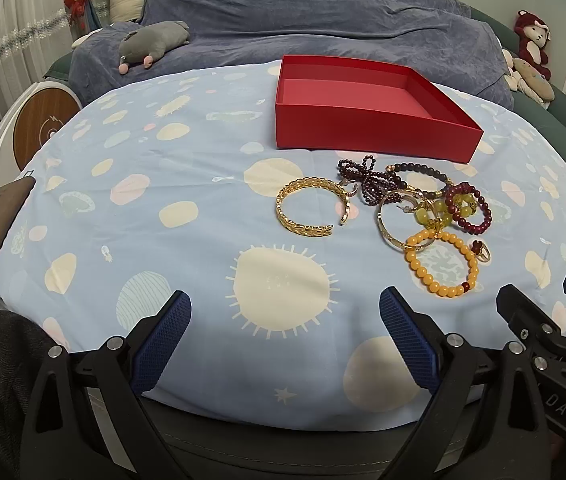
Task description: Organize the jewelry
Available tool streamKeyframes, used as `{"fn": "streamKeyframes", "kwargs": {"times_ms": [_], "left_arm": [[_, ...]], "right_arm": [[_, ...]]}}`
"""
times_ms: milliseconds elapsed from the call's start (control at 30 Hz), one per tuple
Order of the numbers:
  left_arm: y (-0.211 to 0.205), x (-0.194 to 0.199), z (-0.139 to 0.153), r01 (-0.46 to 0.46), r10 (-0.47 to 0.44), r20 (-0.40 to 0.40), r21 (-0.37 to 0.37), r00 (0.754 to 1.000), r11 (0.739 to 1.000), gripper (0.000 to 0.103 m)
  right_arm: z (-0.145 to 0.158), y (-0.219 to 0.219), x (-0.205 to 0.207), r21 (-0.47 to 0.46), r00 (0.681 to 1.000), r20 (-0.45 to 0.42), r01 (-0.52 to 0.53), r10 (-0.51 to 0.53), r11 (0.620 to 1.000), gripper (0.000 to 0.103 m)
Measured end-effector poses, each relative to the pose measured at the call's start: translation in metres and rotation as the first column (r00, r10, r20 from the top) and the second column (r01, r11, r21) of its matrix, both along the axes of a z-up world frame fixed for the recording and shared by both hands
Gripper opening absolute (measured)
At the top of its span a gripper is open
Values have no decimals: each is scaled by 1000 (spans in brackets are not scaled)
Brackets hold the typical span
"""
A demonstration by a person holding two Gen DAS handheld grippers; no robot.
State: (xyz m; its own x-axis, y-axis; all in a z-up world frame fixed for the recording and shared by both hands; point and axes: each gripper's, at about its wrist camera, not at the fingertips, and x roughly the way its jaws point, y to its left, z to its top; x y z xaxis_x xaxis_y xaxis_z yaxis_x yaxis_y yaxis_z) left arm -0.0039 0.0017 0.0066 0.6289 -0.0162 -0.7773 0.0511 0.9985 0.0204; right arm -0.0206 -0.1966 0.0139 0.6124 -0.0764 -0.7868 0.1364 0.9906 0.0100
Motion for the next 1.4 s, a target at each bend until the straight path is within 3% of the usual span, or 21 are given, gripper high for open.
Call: {"fn": "streamKeyframes", "kwargs": {"times_ms": [1400], "left_arm": [[1,1,2,0,0,9,3,1000,1000,91]], "right_arm": [[-1,1,0,-3,1000,2,1,-1,1000,96]]}}
